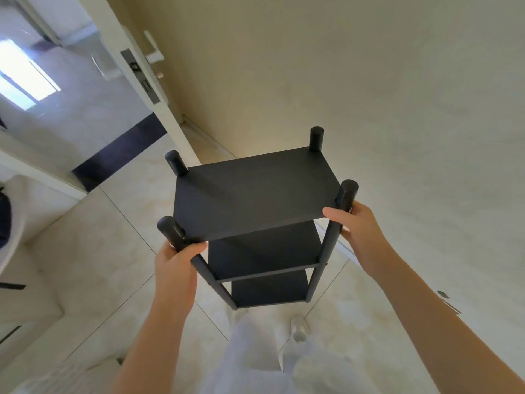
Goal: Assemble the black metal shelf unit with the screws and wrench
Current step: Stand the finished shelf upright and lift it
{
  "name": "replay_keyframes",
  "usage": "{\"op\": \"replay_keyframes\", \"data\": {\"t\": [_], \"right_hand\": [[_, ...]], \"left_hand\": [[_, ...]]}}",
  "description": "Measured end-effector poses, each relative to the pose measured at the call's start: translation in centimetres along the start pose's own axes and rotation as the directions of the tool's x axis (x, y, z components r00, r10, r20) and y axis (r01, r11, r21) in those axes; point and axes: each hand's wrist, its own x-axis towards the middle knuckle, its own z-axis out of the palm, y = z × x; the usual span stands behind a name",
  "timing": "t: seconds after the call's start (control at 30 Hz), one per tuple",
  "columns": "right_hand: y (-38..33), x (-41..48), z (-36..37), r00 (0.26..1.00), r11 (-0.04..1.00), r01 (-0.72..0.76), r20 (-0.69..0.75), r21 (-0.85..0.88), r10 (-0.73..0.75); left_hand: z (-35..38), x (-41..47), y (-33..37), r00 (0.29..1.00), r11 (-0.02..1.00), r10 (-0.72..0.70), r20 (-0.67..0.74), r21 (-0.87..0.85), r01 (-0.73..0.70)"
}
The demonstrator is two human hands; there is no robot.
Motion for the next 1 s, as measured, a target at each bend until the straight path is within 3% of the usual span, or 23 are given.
{"op": "replay_keyframes", "data": {"t": [0.17,0.4,0.73,1.0], "right_hand": [[-2.2,3.7,4.6,0.999,0.997,-0.024,-0.04,0.073,0.027],[-4.6,6.9,9.3,0.966,0.923,-0.075,-0.203,0.378,0.162],[-7.0,12.7,11.1,0.924,0.896,-0.154,-0.259,0.417,0.28],[-7.8,19.3,10.6,0.908,0.884,-0.249,-0.221,0.396,0.355]], "left_hand": [[0.0,7.8,3.1,0.996,0.999,-0.029,0.081,0.037,0.026],[1.4,18.2,8.5,0.94,0.959,-0.14,0.312,0.278,0.051],[8.7,29.1,12.9,0.867,0.834,-0.317,0.385,0.548,0.062],[14.3,31.7,14.5,0.86,0.903,-0.343,0.379,0.383,0.192]]}}
